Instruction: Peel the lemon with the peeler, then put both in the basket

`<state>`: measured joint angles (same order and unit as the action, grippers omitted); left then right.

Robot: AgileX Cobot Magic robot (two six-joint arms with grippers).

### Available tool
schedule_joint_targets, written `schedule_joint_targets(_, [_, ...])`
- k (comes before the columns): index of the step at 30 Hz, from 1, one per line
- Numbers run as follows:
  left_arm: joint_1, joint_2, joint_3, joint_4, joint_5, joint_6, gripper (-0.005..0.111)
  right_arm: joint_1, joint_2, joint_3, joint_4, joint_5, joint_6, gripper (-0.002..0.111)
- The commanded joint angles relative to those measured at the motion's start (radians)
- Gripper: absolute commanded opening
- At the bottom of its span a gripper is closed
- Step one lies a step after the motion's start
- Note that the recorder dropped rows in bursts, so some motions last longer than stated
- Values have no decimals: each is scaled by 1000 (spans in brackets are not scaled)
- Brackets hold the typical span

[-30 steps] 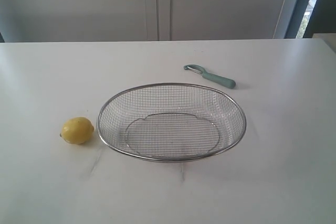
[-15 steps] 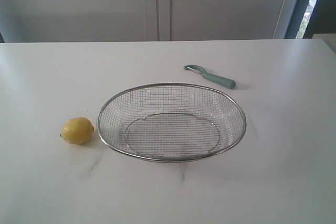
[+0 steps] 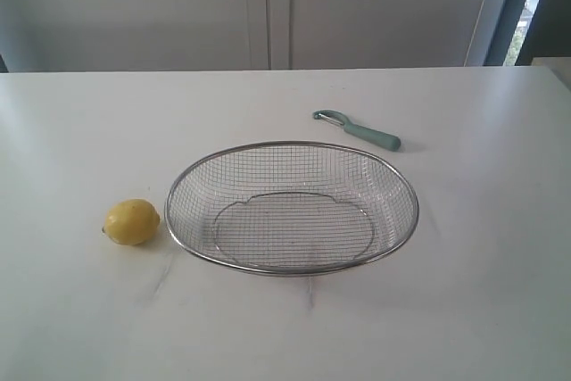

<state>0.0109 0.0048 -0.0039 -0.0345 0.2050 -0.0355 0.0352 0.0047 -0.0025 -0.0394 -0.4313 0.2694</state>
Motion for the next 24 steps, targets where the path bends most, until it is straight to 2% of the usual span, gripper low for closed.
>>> schedule_joint_targets(1, [1,-5,4,0,-1,-9,0,3,-5,2,6,-19,4,0])
schedule_joint_targets(6, [1,-5,4,0,-1,-9,0,3,-5,2,45,-57,4,0])
schedule_joint_targets(16, [1,-5,4,0,-1,-9,0,3,-5,2,273,-224,-4,0])
schedule_joint_targets(24, [1,-5,4,0,-1,-9,0,3,-5,-32,319,-218,-4,0])
